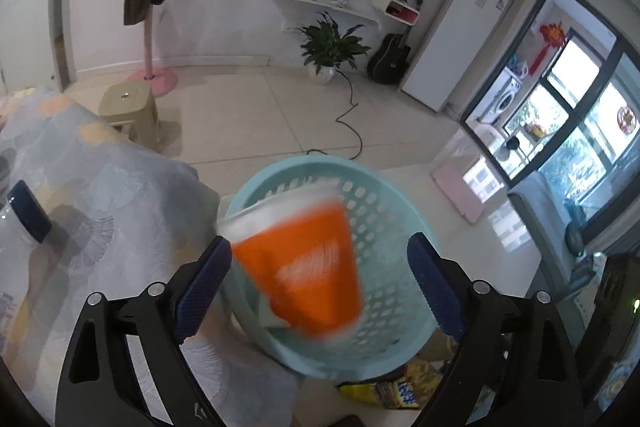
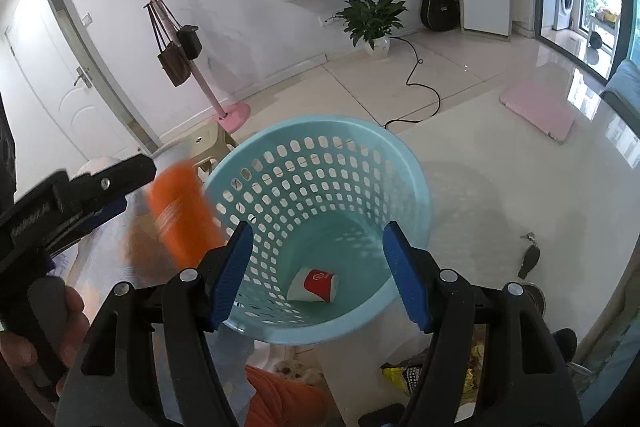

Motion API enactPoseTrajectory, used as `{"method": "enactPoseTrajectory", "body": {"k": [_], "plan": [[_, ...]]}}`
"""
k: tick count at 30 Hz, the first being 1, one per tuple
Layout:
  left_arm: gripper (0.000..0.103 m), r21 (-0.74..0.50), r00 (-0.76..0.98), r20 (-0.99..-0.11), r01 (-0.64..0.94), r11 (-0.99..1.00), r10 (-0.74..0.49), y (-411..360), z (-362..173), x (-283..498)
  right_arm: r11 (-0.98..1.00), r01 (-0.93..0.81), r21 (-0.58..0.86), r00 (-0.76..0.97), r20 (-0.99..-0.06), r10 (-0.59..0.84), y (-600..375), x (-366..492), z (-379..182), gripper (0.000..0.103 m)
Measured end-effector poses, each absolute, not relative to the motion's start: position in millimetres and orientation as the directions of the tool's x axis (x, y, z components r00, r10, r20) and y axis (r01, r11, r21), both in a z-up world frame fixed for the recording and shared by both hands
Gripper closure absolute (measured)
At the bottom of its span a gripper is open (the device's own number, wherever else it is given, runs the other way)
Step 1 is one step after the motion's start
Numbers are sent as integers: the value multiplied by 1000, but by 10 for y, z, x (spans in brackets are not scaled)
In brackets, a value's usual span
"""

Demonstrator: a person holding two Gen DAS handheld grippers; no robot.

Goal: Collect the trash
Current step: 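Open the left tool over the blue basket to drop the orange cup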

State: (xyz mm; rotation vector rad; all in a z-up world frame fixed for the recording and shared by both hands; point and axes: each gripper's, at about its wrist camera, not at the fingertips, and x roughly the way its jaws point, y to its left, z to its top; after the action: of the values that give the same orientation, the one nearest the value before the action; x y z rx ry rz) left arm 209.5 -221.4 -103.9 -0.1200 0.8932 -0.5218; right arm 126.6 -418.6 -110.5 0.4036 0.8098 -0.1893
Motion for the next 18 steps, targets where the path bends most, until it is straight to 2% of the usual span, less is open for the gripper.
{"method": "enactPoseTrajectory", "body": {"k": [9, 18], "plan": [[16, -314, 588, -634, 397, 862, -502, -1901, -669, 1726, 925, 281, 254, 717, -696, -27, -3999, 1166, -904, 39], [16, -311, 692, -546, 357, 881, -472, -1127, -27, 1020, 982, 86, 167, 834, -552, 21, -3266, 791, -224, 39]]}}
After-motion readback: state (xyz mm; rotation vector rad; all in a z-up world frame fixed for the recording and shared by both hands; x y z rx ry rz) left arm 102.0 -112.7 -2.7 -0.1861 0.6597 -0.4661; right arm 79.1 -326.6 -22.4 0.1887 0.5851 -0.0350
